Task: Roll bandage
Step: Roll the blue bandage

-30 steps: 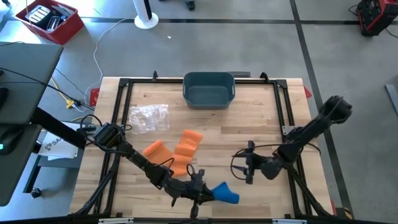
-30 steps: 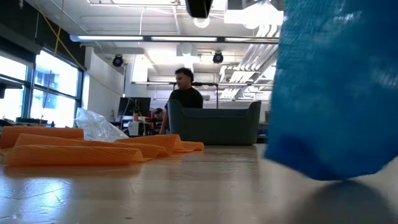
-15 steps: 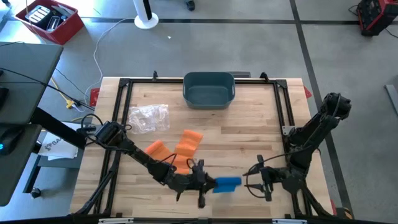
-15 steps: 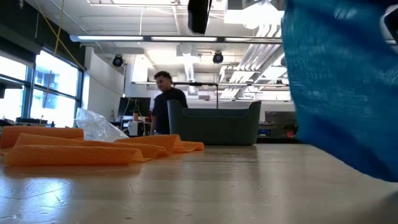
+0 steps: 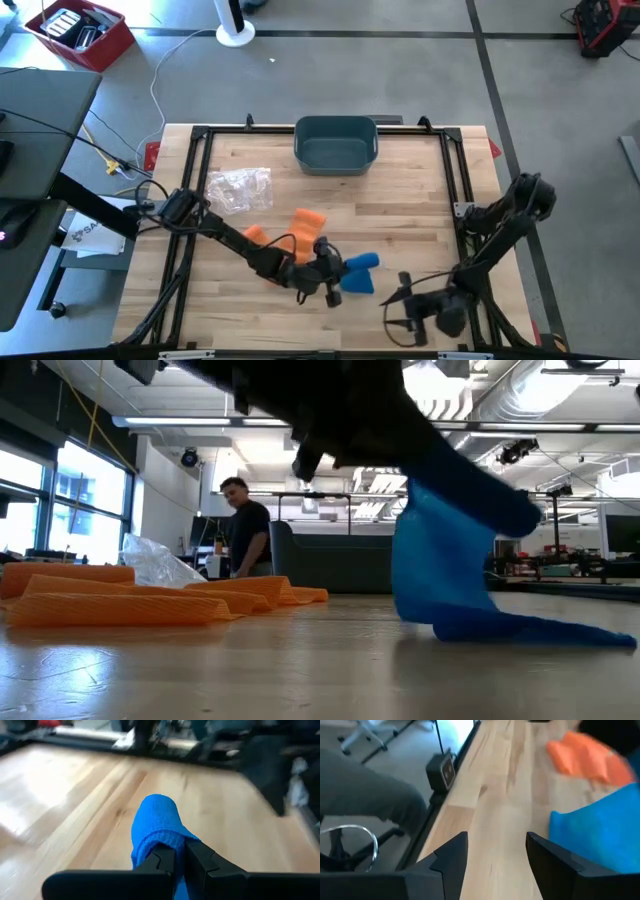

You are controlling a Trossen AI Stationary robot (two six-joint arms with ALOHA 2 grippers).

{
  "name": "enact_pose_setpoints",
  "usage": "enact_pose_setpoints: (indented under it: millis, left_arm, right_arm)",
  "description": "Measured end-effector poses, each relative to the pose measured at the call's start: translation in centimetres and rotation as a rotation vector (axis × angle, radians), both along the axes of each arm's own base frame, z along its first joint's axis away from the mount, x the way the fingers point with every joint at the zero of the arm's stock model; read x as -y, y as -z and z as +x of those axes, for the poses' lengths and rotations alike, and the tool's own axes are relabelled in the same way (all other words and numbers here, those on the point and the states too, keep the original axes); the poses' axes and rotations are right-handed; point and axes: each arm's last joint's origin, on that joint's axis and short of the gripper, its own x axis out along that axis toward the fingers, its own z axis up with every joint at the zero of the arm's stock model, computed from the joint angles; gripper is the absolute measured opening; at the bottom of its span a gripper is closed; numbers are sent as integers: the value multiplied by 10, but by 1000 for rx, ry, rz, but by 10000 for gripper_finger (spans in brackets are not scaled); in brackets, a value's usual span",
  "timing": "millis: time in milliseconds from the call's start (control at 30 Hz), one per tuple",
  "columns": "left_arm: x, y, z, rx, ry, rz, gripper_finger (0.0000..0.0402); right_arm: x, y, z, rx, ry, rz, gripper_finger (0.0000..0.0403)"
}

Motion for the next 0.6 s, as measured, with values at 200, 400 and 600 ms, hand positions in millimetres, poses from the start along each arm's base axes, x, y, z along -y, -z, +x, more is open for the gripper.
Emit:
enact_pose_setpoints:
  millis: [200, 400, 600]
  left_arm:
    - [-6, 6, -2, -53, -64, 12, 12]
    - [0, 8, -5, -68, -53, 21, 12]
    - [3, 10, -8, -84, -59, 10, 12]
  right_arm:
    - [-5, 25, 40, -99, 0, -29, 194]
    - [3, 34, 72, -159, 44, -167, 194]
    - [23, 40, 84, -256, 94, -205, 192]
